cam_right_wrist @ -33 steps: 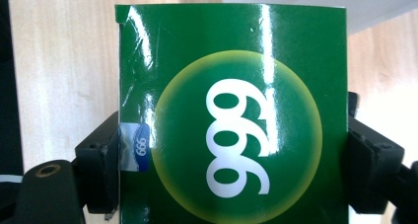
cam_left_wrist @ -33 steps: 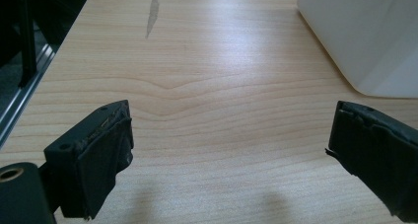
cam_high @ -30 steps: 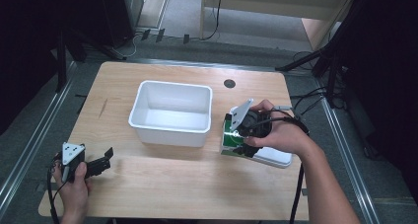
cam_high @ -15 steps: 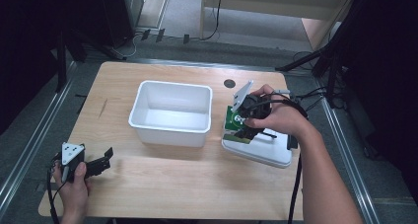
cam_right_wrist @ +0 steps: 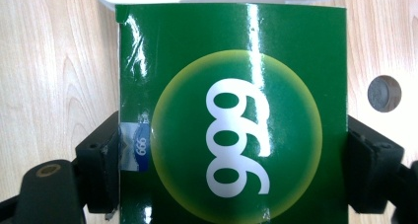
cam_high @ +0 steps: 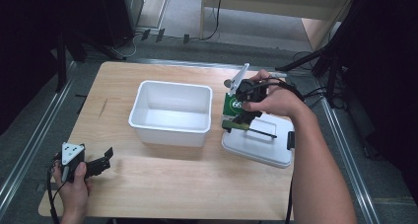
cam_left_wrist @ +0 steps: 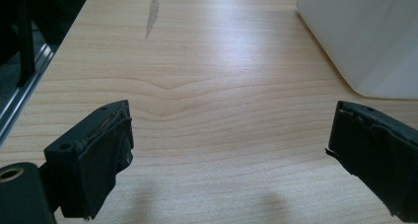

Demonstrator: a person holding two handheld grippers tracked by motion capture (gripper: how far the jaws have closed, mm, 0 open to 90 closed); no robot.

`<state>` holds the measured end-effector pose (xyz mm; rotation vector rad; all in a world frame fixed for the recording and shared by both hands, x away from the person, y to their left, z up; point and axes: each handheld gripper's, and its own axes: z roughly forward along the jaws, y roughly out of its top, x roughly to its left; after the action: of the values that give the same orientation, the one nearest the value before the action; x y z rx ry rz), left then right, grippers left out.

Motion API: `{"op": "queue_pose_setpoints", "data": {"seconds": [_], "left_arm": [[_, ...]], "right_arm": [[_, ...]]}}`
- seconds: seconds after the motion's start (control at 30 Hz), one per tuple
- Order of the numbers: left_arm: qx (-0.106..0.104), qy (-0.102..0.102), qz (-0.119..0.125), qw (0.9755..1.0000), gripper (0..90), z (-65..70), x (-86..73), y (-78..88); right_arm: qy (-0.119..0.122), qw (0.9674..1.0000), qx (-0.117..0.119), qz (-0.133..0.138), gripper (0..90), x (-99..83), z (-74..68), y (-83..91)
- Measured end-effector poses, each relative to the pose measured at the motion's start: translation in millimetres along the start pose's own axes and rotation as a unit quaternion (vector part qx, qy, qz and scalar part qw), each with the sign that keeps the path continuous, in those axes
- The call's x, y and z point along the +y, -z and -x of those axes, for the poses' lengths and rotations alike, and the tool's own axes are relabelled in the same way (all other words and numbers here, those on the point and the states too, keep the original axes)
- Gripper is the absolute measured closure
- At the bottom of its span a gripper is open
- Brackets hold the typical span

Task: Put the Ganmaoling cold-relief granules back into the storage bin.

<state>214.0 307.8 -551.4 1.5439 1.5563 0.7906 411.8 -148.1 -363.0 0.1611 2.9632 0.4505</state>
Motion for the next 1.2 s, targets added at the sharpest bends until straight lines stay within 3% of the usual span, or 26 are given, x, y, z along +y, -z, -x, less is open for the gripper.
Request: {"op": "queue_pose_setpoints", "data": {"seconds": [0.13, 0.33, 0.67, 1.0, 1.2], "left_arm": [[0.0, -0.002, -0.001, 1.0, 3.5, 0.2, 0.1, 0.0], [0.0, -0.002, -0.002, 1.0, 3.5, 0.1, 0.1, 0.0], [-0.001, -0.001, -0.001, 1.0, 3.5, -0.2, 0.2, -0.1], [0.001, -0.002, -0.002, 1.0, 3.5, 0.1, 0.2, 0.0], [0.001, -0.004, -0.003, 1.0, 3.5, 0.4, 0.3, 0.1]], "right_arm": [[-0.003, 1.0, 0.003, -0.003, 16.3, 7.3, 6.8, 2.9], [-0.039, 0.9992, 0.005, -0.007, 16.3, 10.3, 20.8, 9.2], [-0.033, 0.9994, -0.006, -0.001, 16.3, 34.9, 24.9, 17.5], [-0.025, 0.9996, -0.005, 0.014, 16.2, 62.6, 21.5, 24.2], [-0.018, 0.9996, 0.0, 0.022, 16.3, 77.5, 18.9, 19.5]]}}
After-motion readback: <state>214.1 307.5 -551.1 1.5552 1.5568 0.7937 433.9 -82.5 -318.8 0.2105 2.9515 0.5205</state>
